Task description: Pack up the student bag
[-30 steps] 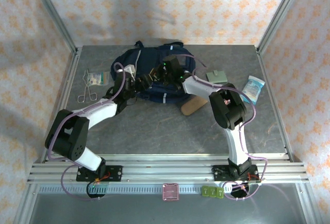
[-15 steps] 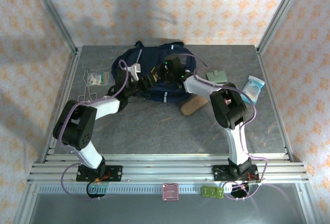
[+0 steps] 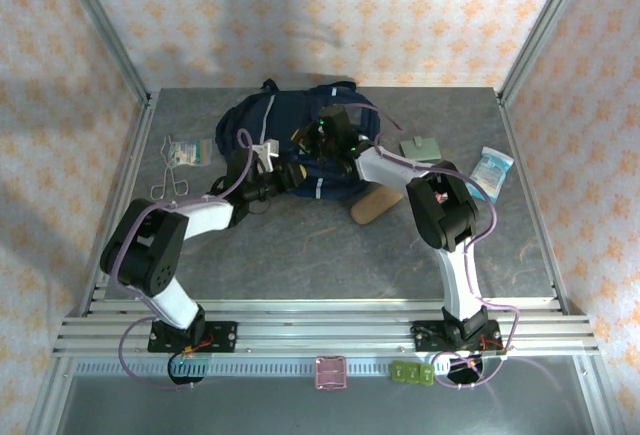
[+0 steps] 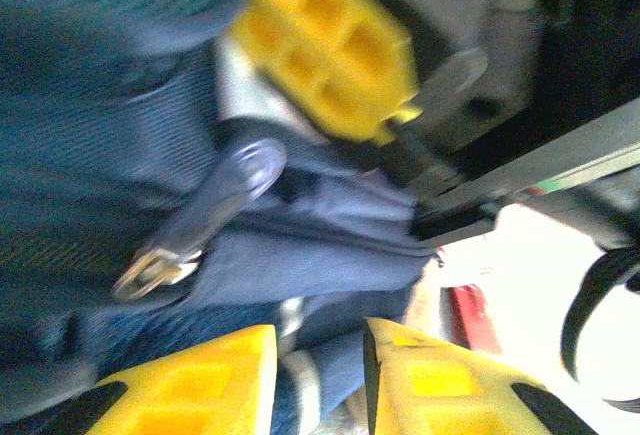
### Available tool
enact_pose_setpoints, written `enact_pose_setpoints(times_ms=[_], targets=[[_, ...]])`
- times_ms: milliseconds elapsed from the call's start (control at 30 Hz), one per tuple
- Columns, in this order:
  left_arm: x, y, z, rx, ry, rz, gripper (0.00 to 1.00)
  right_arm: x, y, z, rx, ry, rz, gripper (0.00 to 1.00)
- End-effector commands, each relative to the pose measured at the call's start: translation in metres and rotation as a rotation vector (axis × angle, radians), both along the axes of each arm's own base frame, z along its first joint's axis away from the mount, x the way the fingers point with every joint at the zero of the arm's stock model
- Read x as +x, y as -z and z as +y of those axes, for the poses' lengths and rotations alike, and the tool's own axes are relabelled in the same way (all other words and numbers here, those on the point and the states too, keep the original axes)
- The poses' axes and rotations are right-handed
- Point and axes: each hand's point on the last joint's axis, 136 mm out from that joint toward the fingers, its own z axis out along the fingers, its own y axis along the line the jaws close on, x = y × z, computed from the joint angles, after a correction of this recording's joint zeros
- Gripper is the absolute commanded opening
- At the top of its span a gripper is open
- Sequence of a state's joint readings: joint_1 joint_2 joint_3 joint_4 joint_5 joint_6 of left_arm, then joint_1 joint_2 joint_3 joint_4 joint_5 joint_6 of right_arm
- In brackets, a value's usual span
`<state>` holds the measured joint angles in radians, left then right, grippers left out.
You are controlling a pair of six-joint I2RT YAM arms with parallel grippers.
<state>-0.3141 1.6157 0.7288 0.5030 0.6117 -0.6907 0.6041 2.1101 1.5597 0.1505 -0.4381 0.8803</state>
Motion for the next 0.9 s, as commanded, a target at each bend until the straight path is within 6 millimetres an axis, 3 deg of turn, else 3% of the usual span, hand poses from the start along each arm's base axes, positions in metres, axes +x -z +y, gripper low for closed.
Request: enact_pose_setpoints(times_ms=[0,133,200,367,500,700,867], targets=[[-0.003,-0.004,0.037,0.121,-0.190,-0.004,0.43,0.001,-0.100,0.013,0.169,-0.028,-0.215,0.00],[-0.004,-0.011,0.083,0.354,-0.430,-0.011,0.61,0.000,-0.099,0.017,0.178,-0.037,-0.211,0.00],[-0.002,-0.014,0.087,0.427,-0.451,-0.016,0.68,0.000,-0.099,0.017,0.178,-0.040,-0.211,0.00],[0.009,-0.009,0.074,0.516,-0.393,0.037,0.73,0.000,-0.096,0.017,0.175,-0.039,-0.208,0.00],[0.016,-0.021,0.061,0.600,-0.390,-0.032,0.78,0.001,-0.095,0.019,0.179,-0.041,-0.207,0.00],[0.027,-0.016,0.043,0.701,-0.353,-0.041,0.79,0.001,-0.097,0.021,0.184,-0.049,-0.208,0.00],[0.036,-0.011,0.063,0.799,-0.481,-0.014,0.77,-0.001,-0.100,0.021,0.195,-0.049,-0.210,0.00]])
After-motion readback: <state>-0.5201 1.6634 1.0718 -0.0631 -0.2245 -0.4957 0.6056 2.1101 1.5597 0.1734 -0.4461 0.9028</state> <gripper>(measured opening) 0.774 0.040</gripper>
